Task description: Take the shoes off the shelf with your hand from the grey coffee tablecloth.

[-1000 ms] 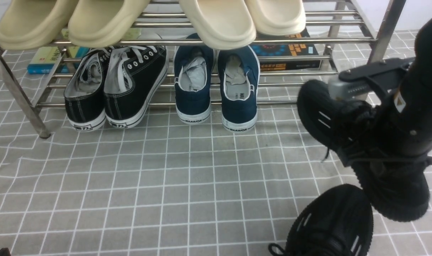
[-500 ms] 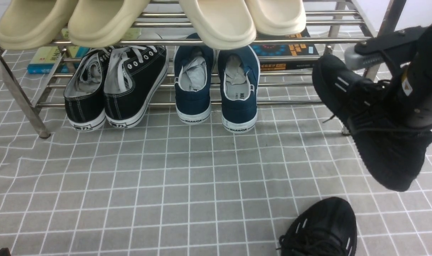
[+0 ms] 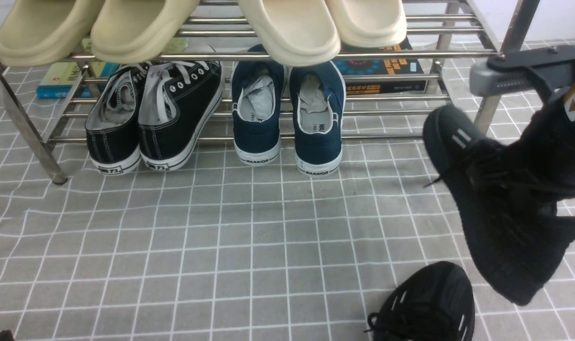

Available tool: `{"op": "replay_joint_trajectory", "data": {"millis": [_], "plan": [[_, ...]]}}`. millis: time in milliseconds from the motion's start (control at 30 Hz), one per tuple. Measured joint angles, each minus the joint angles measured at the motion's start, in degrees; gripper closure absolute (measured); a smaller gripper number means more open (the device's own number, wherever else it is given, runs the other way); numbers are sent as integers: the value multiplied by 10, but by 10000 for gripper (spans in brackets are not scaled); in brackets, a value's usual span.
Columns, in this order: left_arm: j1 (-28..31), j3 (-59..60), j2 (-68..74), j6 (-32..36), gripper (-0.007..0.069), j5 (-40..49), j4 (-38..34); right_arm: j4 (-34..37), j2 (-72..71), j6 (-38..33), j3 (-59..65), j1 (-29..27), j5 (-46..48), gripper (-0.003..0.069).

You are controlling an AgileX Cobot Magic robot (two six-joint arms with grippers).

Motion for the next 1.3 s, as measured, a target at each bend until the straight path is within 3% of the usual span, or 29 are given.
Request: {"op": "replay_joint_trajectory", "data": {"millis": [167, 400, 733, 900, 1033, 1100, 1133, 1233, 1300], "plan": [[0, 0, 0, 0, 384, 0, 0, -2, -24, 16, 37, 0, -4, 648], [0, 0, 0, 0, 384, 0, 0, -60, -38, 61, 148, 0, -5, 648], [0, 0, 0, 0, 384, 0, 0, -62, 2, 73, 159, 0, -81, 636], [0, 0, 0, 0, 384, 0, 0, -62, 45, 73, 153, 0, -88, 531], [0, 0, 0, 0, 384, 0, 0, -59, 46, 72, 110, 0, -40, 312], [0, 0, 0, 0, 384, 0, 0, -28, 41, 54, 76, 0, -26, 192], [0, 0, 0, 0, 384, 0, 0, -24, 40, 52, 74, 0, -26, 192], [0, 0, 0, 0, 384, 0, 0, 53, 27, 5, 67, 12, -23, 77], [0, 0, 0, 0, 384, 0, 0, 75, 24, -12, 76, 26, -20, 57]]}}
